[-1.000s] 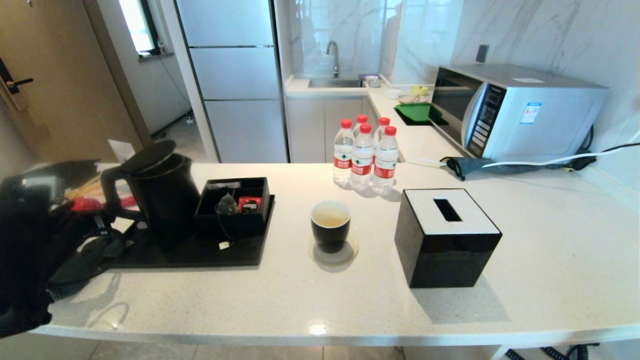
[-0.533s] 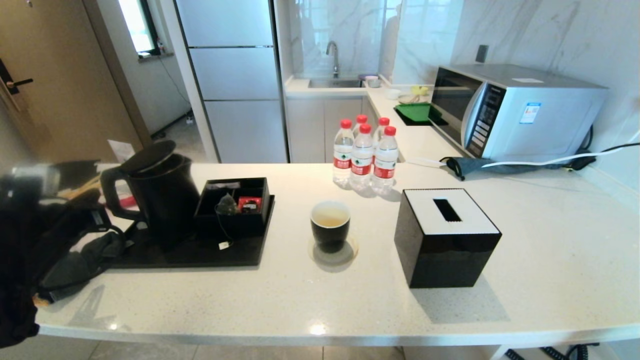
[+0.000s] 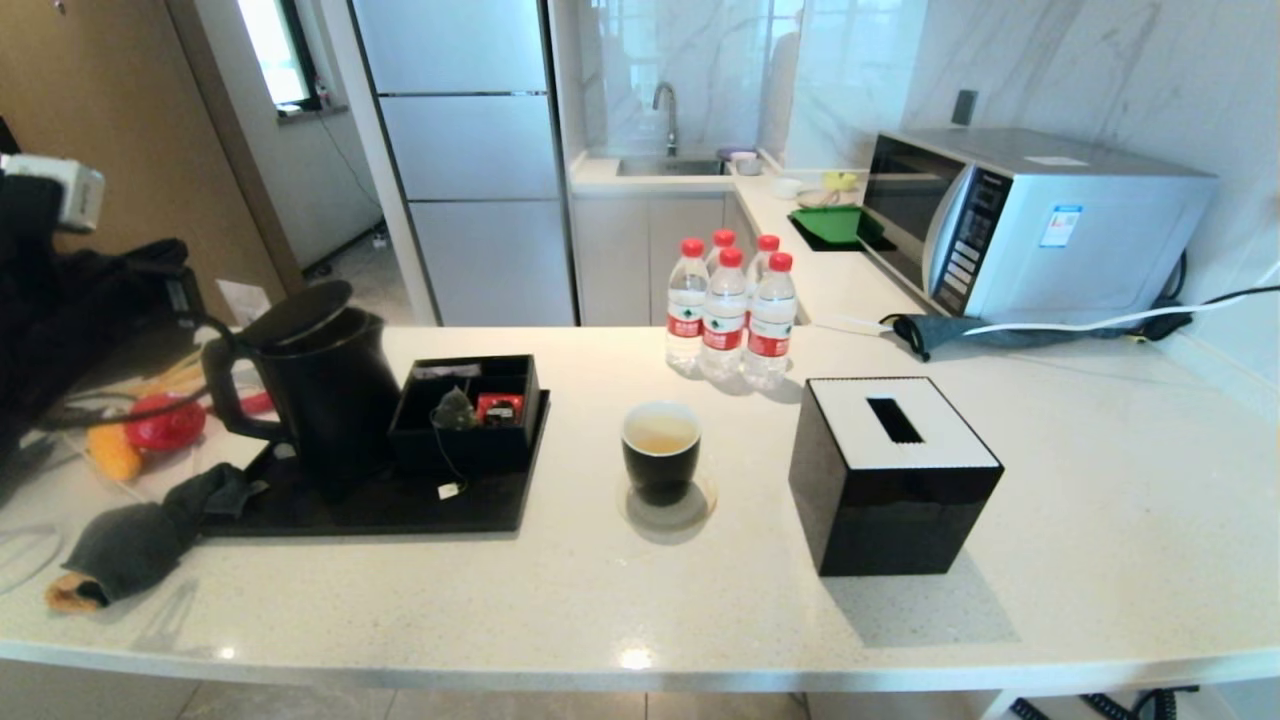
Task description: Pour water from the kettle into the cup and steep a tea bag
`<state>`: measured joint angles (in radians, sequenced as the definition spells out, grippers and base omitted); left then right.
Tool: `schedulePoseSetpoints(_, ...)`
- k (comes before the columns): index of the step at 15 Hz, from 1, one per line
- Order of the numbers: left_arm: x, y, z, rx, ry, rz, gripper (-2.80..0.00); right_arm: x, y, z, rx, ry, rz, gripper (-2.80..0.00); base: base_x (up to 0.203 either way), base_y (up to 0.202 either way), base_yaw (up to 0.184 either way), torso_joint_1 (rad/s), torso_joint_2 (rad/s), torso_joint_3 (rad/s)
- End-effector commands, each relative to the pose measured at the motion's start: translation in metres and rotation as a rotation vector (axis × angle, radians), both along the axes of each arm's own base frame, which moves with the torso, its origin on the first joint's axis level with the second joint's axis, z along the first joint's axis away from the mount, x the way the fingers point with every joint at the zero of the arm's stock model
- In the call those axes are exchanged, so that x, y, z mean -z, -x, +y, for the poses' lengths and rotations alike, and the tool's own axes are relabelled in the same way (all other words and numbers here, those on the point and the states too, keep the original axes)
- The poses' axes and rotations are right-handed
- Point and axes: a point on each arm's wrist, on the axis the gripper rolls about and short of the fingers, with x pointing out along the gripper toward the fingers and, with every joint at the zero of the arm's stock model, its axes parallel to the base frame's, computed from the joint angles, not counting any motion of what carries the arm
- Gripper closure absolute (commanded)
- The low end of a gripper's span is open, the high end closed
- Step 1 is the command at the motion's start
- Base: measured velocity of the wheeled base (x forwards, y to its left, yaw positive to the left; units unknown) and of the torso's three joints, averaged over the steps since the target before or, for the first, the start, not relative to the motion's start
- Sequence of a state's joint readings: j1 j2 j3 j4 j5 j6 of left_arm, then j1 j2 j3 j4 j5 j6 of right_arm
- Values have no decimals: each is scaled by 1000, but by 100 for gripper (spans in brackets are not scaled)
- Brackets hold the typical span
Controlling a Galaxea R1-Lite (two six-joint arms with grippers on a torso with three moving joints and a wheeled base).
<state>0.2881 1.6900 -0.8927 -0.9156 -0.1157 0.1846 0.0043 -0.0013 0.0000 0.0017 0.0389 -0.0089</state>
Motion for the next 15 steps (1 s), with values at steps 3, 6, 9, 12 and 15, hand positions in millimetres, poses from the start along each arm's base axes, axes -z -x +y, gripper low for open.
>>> schedulePoseSetpoints(3,-39,-9,5,-1,-123,299,0,0,0,0,-1,2,0,0,0,0,0,0,0,0)
schedulePoseSetpoints(6,-43,-15,14,29,-289,528,0,0,0,0,-1,0,0,0,0,0,0,0,0,0)
schedulePoseSetpoints(9,-30,-34,21,95,-404,683,0,0,0,0,-1,1,1,0,0,0,0,0,0,0)
schedulePoseSetpoints(12,-24,-54,26,122,-457,714,0,0,0,0,0,0,1,0,0,0,0,0,0,0)
schedulePoseSetpoints(15,-27,-71,32,116,-480,684,0,0,0,0,0,1,1,0,0,0,0,0,0,0)
